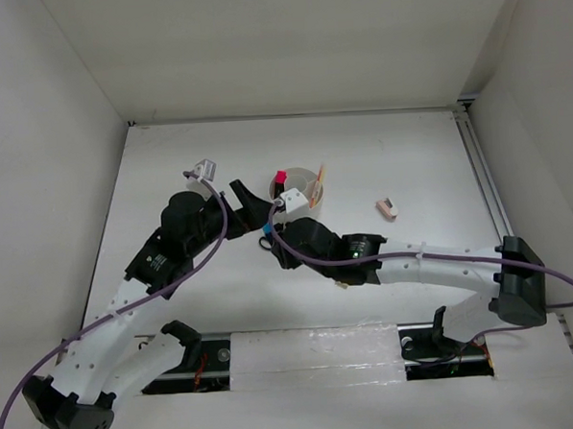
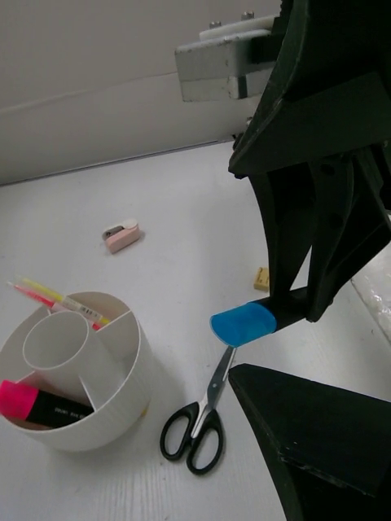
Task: Sort the stationery into containers
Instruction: Place the pen in the storage box, then pick up the stationery from the center of the board.
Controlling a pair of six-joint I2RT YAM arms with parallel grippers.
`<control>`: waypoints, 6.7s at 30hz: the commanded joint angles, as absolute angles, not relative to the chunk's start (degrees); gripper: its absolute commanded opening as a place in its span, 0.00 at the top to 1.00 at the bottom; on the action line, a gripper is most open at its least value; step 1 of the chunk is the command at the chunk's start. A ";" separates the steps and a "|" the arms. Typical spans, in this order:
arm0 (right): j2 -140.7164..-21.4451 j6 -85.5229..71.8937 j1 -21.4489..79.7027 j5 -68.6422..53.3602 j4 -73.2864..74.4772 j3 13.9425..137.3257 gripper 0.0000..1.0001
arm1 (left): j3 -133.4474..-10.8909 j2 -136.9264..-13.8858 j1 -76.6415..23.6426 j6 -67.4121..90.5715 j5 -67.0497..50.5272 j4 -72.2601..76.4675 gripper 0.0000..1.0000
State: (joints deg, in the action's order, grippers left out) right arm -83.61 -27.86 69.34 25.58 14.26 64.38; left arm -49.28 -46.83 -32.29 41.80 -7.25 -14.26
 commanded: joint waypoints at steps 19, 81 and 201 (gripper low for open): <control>-75.94 -26.54 69.43 30.94 5.27 66.88 1.00 | -45.26 -50.71 -32.17 42.89 -19.34 -1.41 0.93; -55.81 -31.55 69.43 33.49 18.11 51.94 0.00 | -49.31 -94.39 -33.22 11.25 13.54 48.87 0.83; -90.62 -49.30 64.86 13.79 28.56 41.84 1.00 | -58.97 -52.11 -32.61 26.46 -0.26 -18.82 0.00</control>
State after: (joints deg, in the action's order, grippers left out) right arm -86.83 -45.74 63.05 15.68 26.11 45.19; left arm -58.61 -51.70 -32.53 27.40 1.21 -21.82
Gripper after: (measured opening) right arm 0.103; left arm 0.997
